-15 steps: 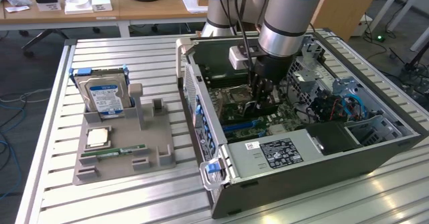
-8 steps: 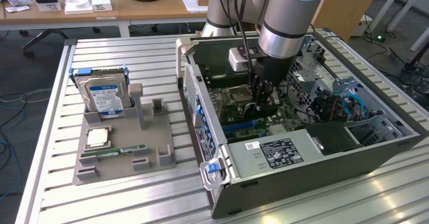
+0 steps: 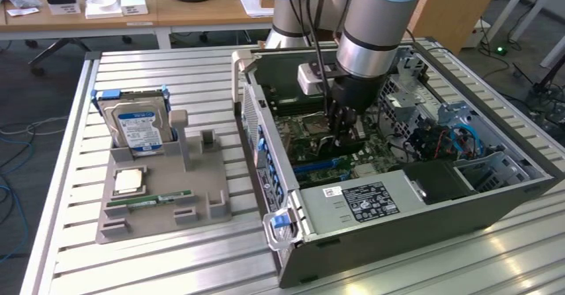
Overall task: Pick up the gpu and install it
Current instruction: 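Insert the gpu into the slot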
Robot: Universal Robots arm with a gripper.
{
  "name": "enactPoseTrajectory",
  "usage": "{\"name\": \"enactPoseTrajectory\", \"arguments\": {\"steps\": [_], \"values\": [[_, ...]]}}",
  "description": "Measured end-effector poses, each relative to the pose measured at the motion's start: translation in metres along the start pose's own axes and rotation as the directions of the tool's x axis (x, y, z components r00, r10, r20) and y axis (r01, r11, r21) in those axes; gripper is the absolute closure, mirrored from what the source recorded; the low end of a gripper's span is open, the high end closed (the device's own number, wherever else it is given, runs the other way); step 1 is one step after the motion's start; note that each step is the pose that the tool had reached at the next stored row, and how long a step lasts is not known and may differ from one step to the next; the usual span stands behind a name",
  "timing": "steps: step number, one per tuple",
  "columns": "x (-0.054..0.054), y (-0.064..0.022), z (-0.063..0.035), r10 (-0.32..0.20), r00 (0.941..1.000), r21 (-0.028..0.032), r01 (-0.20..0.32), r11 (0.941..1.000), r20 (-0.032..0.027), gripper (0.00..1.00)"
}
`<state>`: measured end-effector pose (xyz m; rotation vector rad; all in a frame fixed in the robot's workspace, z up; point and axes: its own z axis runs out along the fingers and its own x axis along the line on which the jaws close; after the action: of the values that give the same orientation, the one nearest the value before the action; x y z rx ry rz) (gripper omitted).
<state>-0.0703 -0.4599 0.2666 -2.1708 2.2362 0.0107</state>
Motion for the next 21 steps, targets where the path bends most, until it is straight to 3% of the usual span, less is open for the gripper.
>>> {"name": "enactPoseTrajectory", "arguments": {"steps": [21], "values": [[0.0024, 0.0067, -0.0001, -0.001, 1.0000, 0.0018, 0.001, 1.0000, 0.0001, 0.74]]}}
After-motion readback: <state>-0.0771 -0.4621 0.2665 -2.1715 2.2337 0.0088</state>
